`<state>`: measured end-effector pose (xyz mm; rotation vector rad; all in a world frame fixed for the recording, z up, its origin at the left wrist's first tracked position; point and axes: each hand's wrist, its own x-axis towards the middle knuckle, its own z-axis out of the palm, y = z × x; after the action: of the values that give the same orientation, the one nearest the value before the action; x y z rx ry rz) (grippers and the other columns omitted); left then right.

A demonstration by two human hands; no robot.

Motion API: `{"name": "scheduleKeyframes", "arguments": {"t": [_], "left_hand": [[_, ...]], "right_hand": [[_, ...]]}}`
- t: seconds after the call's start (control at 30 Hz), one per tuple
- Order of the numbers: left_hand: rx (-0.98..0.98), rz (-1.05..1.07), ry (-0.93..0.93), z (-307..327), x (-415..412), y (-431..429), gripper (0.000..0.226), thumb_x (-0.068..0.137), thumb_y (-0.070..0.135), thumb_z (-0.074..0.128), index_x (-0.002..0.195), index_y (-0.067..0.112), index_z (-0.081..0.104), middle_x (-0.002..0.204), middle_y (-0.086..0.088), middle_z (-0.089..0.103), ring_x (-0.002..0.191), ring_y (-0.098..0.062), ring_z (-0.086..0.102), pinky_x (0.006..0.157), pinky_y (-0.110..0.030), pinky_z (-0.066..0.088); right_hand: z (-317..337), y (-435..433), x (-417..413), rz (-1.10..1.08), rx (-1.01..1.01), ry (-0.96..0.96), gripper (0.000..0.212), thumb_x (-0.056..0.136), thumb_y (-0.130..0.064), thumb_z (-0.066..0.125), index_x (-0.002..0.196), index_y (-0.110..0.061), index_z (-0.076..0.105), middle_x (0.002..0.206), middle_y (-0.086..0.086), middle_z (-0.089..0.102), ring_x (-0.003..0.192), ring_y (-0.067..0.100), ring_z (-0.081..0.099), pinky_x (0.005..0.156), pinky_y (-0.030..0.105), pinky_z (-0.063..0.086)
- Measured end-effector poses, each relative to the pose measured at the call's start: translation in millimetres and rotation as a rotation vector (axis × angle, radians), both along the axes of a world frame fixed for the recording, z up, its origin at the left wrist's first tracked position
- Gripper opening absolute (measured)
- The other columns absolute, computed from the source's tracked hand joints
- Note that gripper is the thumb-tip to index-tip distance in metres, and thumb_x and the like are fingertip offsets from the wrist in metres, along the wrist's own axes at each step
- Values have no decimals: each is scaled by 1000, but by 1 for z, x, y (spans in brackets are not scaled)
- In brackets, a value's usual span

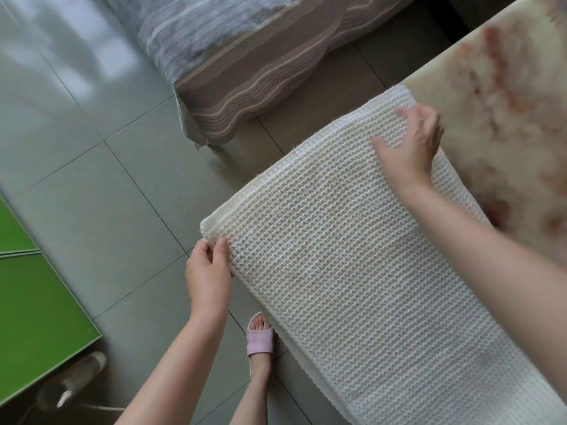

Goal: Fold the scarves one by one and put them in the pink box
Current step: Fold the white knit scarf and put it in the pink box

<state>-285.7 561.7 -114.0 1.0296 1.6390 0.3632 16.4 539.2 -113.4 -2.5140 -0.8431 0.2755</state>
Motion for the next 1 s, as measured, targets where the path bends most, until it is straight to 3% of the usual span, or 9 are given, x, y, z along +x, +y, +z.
{"name": "scheduleKeyframes", "arguments": {"t": [0.07,0.17,0.27,0.4,0.5,0.67,0.73,0.83,1.0], "left_hand": [[-16,10,-30,4,0,4,19,97,24,49,84,21,61,96,-16,67,93,-35,64,83,-54,53],[-23,23,-64,10,0,7,20,97,19,49,84,23,63,92,-7,68,92,-28,66,81,-46,56],[-16,13,-77,10,-1,9,20,96,17,51,83,24,65,89,-4,69,90,-26,66,78,-43,57],[-33,28,-61,7,-1,14,19,95,15,52,82,21,65,87,-4,68,87,-24,66,80,-43,57],[-23,17,-41,4,0,17,17,95,15,52,84,17,64,86,-5,67,89,-27,66,77,-42,57],[20,-5,29,-4,-1,22,18,93,22,57,105,8,58,100,-14,68,91,-27,67,77,-46,57],[62,-40,71,-7,-1,23,13,92,22,58,96,10,59,96,-11,67,91,-28,66,79,-49,56],[142,-114,142,-8,1,19,12,91,24,59,91,13,58,92,-6,64,90,-28,64,83,-49,54],[212,-95,232,-7,4,14,41,89,24,64,123,10,45,126,-8,48,94,-14,50,90,-28,42]], "right_hand": [[4,-29,-57,178,2,73,37,85,-31,64,117,-16,53,123,2,45,116,16,42,101,26,33],[10,-85,-150,442,-96,221,37,85,-47,58,110,-21,50,107,-8,49,99,6,49,90,26,47],[10,-132,-215,534,-231,182,43,77,-56,58,105,-25,46,99,-10,47,89,7,50,80,22,48],[3,-165,-243,406,-330,88,29,72,-39,70,90,-23,54,90,-7,51,80,12,51,70,26,49],[-3,-177,-246,313,-288,69,22,73,-23,75,87,-22,58,87,-7,55,78,13,54,67,27,50],[7,-180,-262,403,-149,50,3,83,-25,54,84,-26,51,73,-14,54,62,2,51,53,17,39],[6,-183,-269,456,-180,67,8,81,-27,54,84,-28,47,72,-14,51,61,1,50,51,15,35],[-2,-183,-270,396,-232,113,28,71,-25,75,85,-29,50,77,-15,52,64,2,53,52,15,39],[0,-186,-269,316,-246,98,45,65,-34,77,102,-28,52,94,-11,56,80,7,57,67,20,49]]}}
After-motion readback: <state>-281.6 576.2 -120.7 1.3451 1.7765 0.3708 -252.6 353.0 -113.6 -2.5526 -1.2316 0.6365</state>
